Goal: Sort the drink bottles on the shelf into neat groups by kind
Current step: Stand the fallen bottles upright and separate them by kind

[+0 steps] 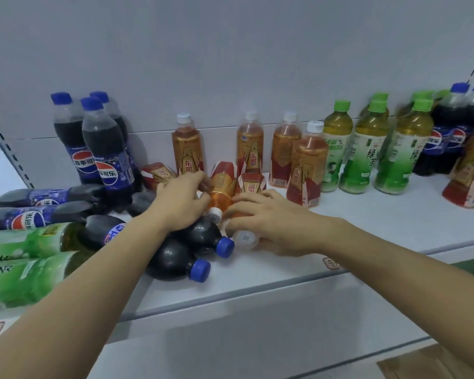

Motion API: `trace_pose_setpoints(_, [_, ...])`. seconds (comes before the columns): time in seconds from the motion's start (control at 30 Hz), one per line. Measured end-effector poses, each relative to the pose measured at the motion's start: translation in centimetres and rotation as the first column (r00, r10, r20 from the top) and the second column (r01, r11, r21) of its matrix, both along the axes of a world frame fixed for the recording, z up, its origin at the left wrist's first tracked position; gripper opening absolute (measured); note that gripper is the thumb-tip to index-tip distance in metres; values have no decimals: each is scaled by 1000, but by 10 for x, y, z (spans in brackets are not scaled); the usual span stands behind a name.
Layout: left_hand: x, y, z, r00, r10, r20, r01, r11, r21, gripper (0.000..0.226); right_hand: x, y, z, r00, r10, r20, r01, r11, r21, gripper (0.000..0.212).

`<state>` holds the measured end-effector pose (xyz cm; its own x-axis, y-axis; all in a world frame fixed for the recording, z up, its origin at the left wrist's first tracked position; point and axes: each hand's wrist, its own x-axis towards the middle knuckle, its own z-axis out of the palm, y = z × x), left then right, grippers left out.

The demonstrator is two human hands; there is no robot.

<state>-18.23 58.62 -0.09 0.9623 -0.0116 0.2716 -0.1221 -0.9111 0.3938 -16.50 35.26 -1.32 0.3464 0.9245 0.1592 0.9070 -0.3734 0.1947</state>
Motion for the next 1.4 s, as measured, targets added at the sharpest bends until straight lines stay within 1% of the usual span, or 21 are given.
trace_pose_setpoints(0.07, [2,0,-1,1000,4,5,-4,1000,2,23,2,-4,14,997,-15,-80,23,996,92,55])
trace_pose_setpoints(0.1, [4,0,-2,1000,12,11,-12,1000,5,24,4,-6,23,990,-18,-141,46,980,193,52])
trace_pose_setpoints(0.17, [5,1,-4,1000,18,15,-18,1000,1,24,11,-8,46,966,-20,-256,128,902,412,48])
trace_pose_setpoints(0.23, [6,3,-5,1000,12,0,-12,1000,-6,26,18,-7,68,942,-68,-328,246,806,538,45])
trace_pose_setpoints(0.3, [6,5,-6,1000,5,-11,-5,1000,-4,27,26,-5,80,904,-128,-409,362,739,569,36])
trace_pose_setpoints(0.37, [5,6,-6,1000,-5,-14,5,1000,-1,29,34,-4,83,871,-164,-463,432,705,563,29])
trace_pose_setpoints(0.47, [4,7,-6,1000,-14,-20,15,1000,8,33,45,-3,82,855,-235,-462,491,655,574,25])
trace_pose_setpoints(0.53, [2,6,-5,999,-22,-28,23,1000,7,35,47,-3,82,852,-267,-451,507,634,583,27])
trace_pose_setpoints(0.67, [-1,9,0,997,-66,30,68,994,-85,28,50,-3,77,834,-372,-406,540,698,470,50])
trace_pose_setpoints(0.7, [-2,12,3,996,-72,50,77,992,-104,27,46,-2,76,841,-387,-378,535,698,475,53])
trace_pose_setpoints(0.73, [-2,17,6,996,-76,54,81,992,-96,27,41,1,75,868,-396,-299,496,700,514,53])
trace_pose_setpoints(0.8, [-2,31,11,997,-75,37,76,996,-39,26,27,10,70,929,-369,-34,321,756,570,50])
trace_pose_setpoints(0.83, [-2,38,12,997,-61,42,62,998,-23,24,20,17,66,948,-313,64,229,804,549,50])
trace_pose_setpoints(0.87, [-2,44,12,998,-39,54,40,999,-16,22,14,25,61,961,-250,118,161,852,498,52])
trace_pose_setpoints(0.9, [-4,49,11,998,-14,66,15,1000,-9,20,11,34,54,971,-199,134,125,898,421,57])
trace_pose_setpoints(0.97, [-8,54,5,998,9,65,-11,999,36,20,9,53,39,975,-176,132,144,965,220,73])
trace_pose_setpoints(1.03, [-11,53,0,998,11,58,-17,995,99,29,13,64,26,972,-212,97,208,977,51,87])
trace_pose_setpoints(1.1, [-14,51,-1,998,22,67,-31,992,126,34,19,68,16,967,-254,31,255,966,-52,91])
trace_pose_setpoints(1.2, [-16,50,-1,997,26,73,-36,990,136,33,25,72,7,969,-248,-19,246,968,-54,76])
trace_pose_setpoints(1.3, [-16,49,-1,997,33,71,-43,990,137,32,28,74,7,976,-214,32,215,976,-25,60])
trace_pose_setpoints(1.4, [-15,50,-3,997,31,75,-41,990,137,32,29,73,10,976,-208,63,209,978,-19,55])
